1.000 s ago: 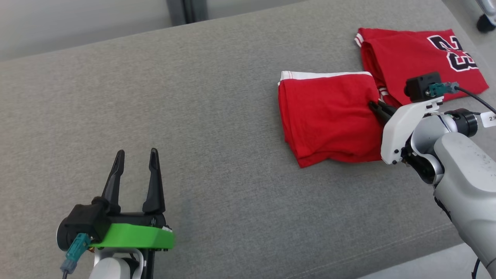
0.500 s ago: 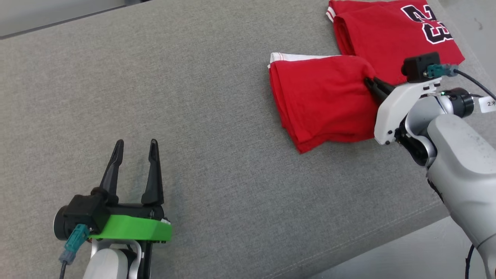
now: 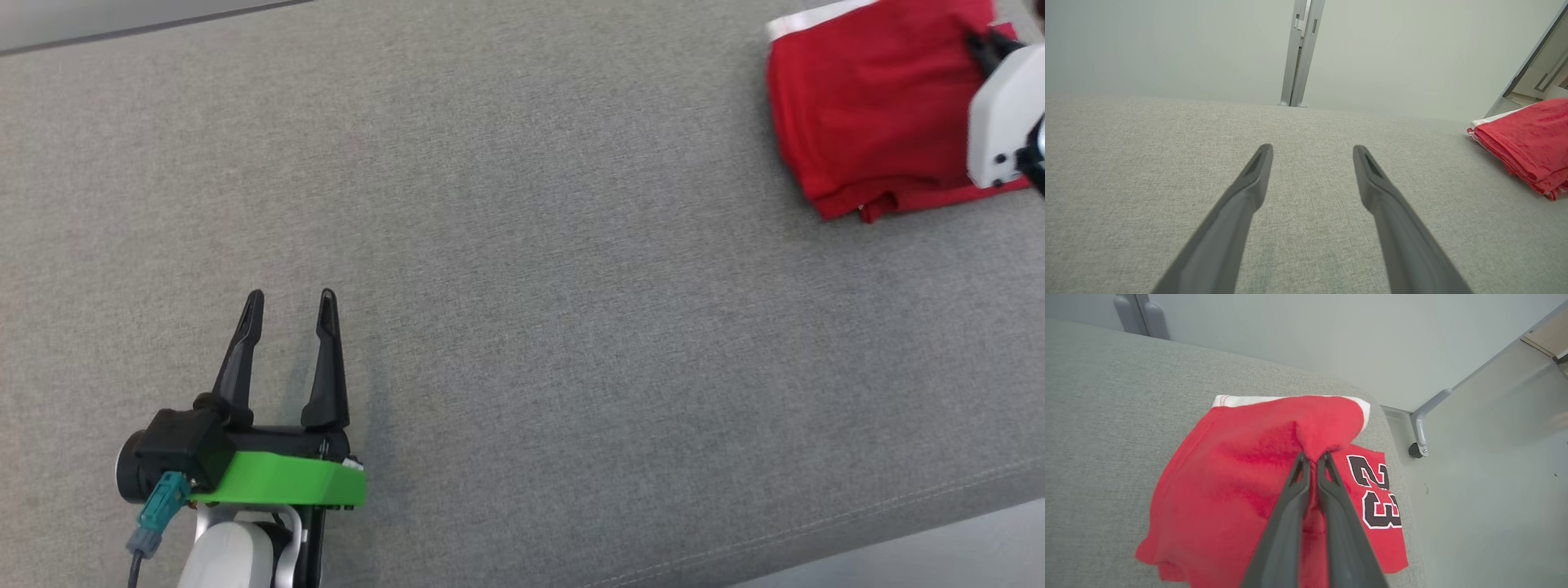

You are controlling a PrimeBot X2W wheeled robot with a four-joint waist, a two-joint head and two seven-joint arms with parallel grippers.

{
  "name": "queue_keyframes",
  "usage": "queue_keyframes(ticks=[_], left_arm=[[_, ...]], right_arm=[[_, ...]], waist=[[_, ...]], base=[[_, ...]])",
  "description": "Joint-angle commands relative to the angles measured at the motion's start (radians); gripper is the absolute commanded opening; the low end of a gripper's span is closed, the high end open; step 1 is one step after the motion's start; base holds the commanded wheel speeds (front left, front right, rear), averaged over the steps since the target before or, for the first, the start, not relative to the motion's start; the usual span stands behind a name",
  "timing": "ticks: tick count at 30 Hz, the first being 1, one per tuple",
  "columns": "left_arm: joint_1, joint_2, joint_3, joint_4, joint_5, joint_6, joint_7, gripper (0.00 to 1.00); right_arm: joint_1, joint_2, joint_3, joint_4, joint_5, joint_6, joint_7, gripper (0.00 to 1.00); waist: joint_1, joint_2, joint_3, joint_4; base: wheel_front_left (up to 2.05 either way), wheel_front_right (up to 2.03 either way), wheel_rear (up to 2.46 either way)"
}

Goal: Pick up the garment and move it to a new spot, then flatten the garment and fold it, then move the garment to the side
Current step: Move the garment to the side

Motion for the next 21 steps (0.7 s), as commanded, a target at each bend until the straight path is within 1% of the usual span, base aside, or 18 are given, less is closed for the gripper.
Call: queue_keyframes(ticks=[1,7,15,18,19,20,21], left_arm=[[-0.015,0.000,-0.002,-0.005,0.010,-0.006,0.000,1.00],[-0.024,0.010,-0.008,-0.012,0.020,-0.008,0.000,1.00],[-0.033,0.023,-0.022,-0.018,0.030,-0.006,0.003,1.00],[-0.036,0.026,-0.026,-0.020,0.031,-0.002,0.007,1.00],[-0.038,0.028,-0.029,-0.020,0.031,-0.002,0.010,1.00],[-0.038,0.029,-0.030,-0.020,0.031,-0.003,0.011,1.00],[-0.039,0.030,-0.033,-0.020,0.031,-0.003,0.013,1.00]], right_arm=[[-0.016,-0.016,-0.013,0.021,-0.016,-0.002,0.009,0.00],[-0.045,-0.076,-0.068,0.106,-0.053,-0.002,0.029,0.00],[-0.050,-0.080,-0.146,0.218,-0.107,-0.002,-0.019,0.00],[-0.055,-0.073,-0.176,0.260,-0.148,-0.002,-0.065,0.01],[-0.056,-0.068,-0.188,0.275,-0.162,-0.002,-0.085,0.40],[-0.058,-0.066,-0.200,0.286,-0.177,-0.002,-0.105,1.00],[-0.061,-0.061,-0.215,0.302,-0.196,-0.002,-0.125,1.00]], waist=[[0.0000,-0.0001,0.023,0.036],[0.0000,-0.0001,0.056,0.069],[0.0000,-0.0001,0.083,0.081],[0.0000,-0.0001,0.089,0.076],[0.0000,-0.0001,0.091,0.074],[0.0000,-0.0001,0.092,0.072],[0.0000,-0.0001,0.092,0.069]], base=[[0.00,0.00,0.00],[0.00,0.00,0.00],[0.00,0.00,0.00],[0.00,0.00,0.00],[0.00,0.00,0.00],[0.00,0.00,0.00],[0.00,0.00,0.00]])
